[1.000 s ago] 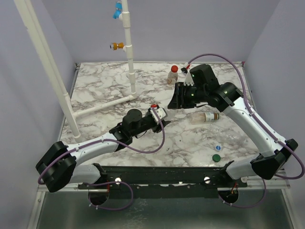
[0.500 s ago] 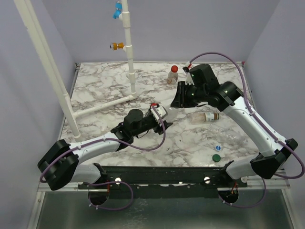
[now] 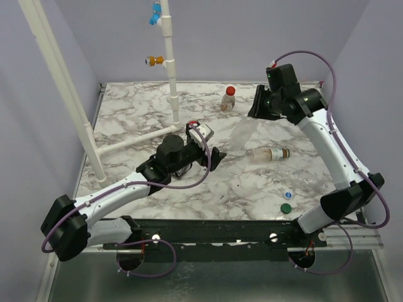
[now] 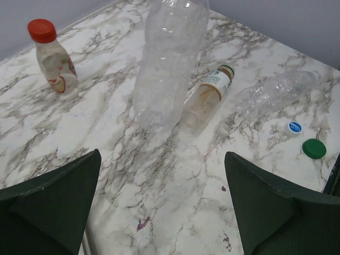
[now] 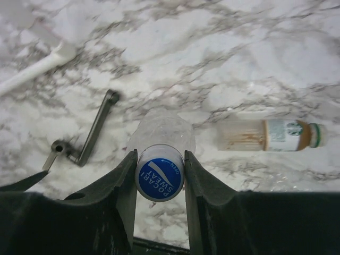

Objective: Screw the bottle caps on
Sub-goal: Place the plastic bottle at the center of the board.

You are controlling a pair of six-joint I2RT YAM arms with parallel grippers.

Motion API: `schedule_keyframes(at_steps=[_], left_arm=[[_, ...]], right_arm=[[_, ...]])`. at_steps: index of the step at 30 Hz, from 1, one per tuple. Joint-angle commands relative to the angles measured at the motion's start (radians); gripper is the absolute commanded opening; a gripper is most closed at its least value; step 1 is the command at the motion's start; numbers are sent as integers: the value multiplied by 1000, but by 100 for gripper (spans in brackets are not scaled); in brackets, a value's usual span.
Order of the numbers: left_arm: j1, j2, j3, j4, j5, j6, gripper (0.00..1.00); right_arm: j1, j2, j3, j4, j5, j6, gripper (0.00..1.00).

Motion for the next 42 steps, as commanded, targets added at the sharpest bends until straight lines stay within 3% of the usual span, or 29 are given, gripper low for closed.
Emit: schedule_keyframes(at_steps=[1, 7, 13, 19, 42], left_arm=[[56, -34, 100, -215, -89, -99, 99], [77, -29, 135, -307, -97, -134, 99], [84, -66, 82, -266, -127, -113, 99], [87, -69, 69, -267, -173, -120, 99], [98, -64, 75, -287, -169, -132, 99]], right_arm=[[-126, 64, 74, 15, 63, -66, 1], [-216, 247, 214, 73, 125, -137, 0], [-251, 459, 462, 71, 150, -209, 0], [-264, 605, 597, 93, 144, -266, 0], [-266, 711, 579, 241, 11, -275, 0]])
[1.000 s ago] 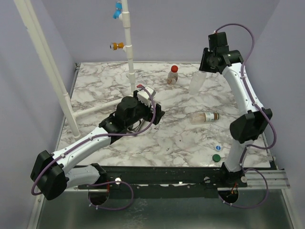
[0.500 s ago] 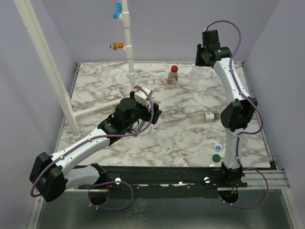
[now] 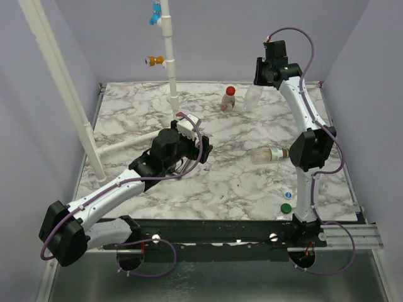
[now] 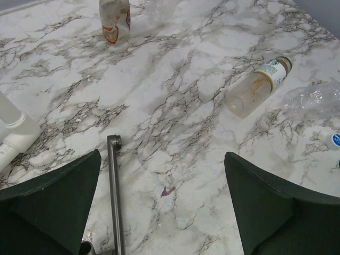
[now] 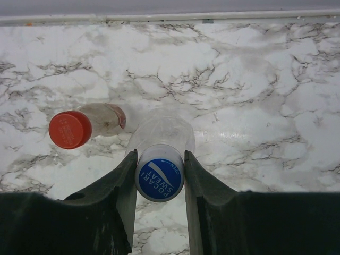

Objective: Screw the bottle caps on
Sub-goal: Place the plastic bottle at the center of the board.

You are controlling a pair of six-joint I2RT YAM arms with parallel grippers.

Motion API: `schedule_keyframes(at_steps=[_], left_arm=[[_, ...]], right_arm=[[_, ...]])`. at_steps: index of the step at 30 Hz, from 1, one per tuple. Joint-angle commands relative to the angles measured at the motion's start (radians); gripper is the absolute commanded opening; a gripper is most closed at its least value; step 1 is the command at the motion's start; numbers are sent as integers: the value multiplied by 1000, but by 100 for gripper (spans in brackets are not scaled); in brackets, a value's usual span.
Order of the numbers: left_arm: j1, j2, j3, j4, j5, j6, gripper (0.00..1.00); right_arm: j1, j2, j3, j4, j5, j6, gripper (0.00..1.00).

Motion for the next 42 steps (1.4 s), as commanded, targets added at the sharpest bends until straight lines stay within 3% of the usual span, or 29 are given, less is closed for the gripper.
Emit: schedule_keyframes(at_steps=[1, 10, 30, 42], left_arm=[[4, -15, -9, -17, -17, -9, 99], [6, -15, -9, -18, -13, -6, 99], [9, -4, -8, -20, 8, -12, 99], [10, -2, -8, -21, 16, -12, 99]], right_arm=[[-7, 45, 3, 30, -40, 7, 0], [-3, 45, -42, 51, -30, 11, 2], [29, 65, -48, 52, 12, -19, 45], [45, 90, -23, 50, 28, -26, 55]])
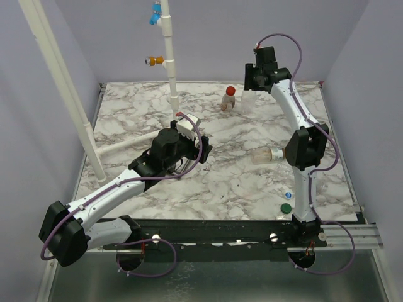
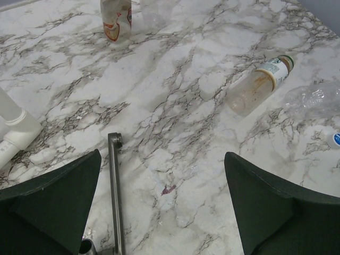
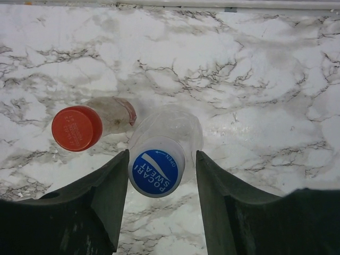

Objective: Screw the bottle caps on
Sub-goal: Place the plastic bottle at the center of the board.

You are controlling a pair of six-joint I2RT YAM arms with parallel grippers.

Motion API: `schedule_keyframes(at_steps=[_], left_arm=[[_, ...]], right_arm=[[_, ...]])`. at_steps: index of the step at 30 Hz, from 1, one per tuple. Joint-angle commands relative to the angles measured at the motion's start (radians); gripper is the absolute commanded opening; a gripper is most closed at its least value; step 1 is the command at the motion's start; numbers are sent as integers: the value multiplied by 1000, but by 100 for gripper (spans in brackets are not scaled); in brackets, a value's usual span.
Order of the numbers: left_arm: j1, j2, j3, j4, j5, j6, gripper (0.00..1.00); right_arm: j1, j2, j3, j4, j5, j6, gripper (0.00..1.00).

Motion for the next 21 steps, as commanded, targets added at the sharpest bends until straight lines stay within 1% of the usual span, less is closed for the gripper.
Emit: schedule_keyframes(at_steps=[1, 9, 17, 21], left_arm=[[5, -3, -7, -14, 16, -9, 99], [5, -1, -8, -15, 20, -9, 99], [5, 2, -7, -15, 23, -9, 99], [7, 2, -6, -15, 23, -9, 99]], right_arm=[[7, 41, 23, -6, 32, -17, 56], [6, 42, 37, -5, 30, -18, 59], [7, 34, 37, 0, 22, -17, 67], [8, 35, 41, 0, 17, -14, 69]])
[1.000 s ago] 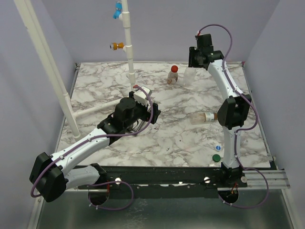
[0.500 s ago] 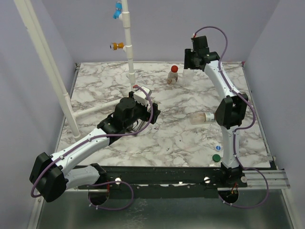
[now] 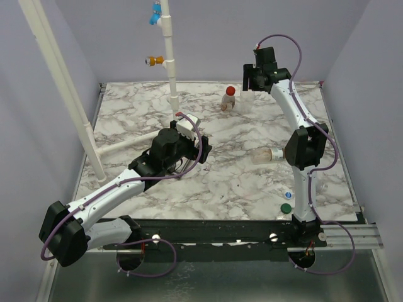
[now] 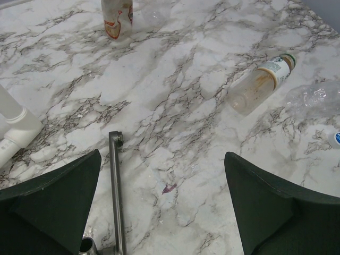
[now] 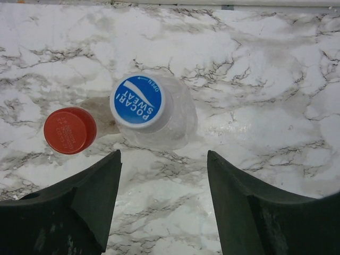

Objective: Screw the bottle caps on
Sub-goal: Place the plastic bottle at the center of the board.

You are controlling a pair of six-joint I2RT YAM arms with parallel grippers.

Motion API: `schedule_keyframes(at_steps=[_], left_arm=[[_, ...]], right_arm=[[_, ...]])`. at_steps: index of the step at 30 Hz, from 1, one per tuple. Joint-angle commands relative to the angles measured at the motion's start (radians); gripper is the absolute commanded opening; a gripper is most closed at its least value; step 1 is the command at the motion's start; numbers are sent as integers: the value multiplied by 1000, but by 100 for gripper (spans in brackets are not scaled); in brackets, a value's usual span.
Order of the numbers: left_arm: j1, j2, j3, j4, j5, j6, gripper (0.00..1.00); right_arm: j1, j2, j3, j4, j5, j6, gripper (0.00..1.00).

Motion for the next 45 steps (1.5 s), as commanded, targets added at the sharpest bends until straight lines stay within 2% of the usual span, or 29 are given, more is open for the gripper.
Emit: schedule_keyframes(at_steps=[1, 27, 33, 37, 45], left_arm=[[7, 3, -7, -8, 22, -8, 99], [9, 8, -6, -9, 29, -5, 99], [10, 5, -3, -17, -6, -8, 99], [11, -11, -6, -33, -50, -1, 99], [12, -41, -9, -37, -116, -35, 99]], right_arm=[[2, 21, 36, 3, 8, -14, 69], [7, 26, 32, 20, -16, -12, 70], [20, -25, 27, -18, -35, 16, 71], [37, -132, -83, -31, -46, 56, 74], [41, -453, -471, -30, -46, 204, 80]])
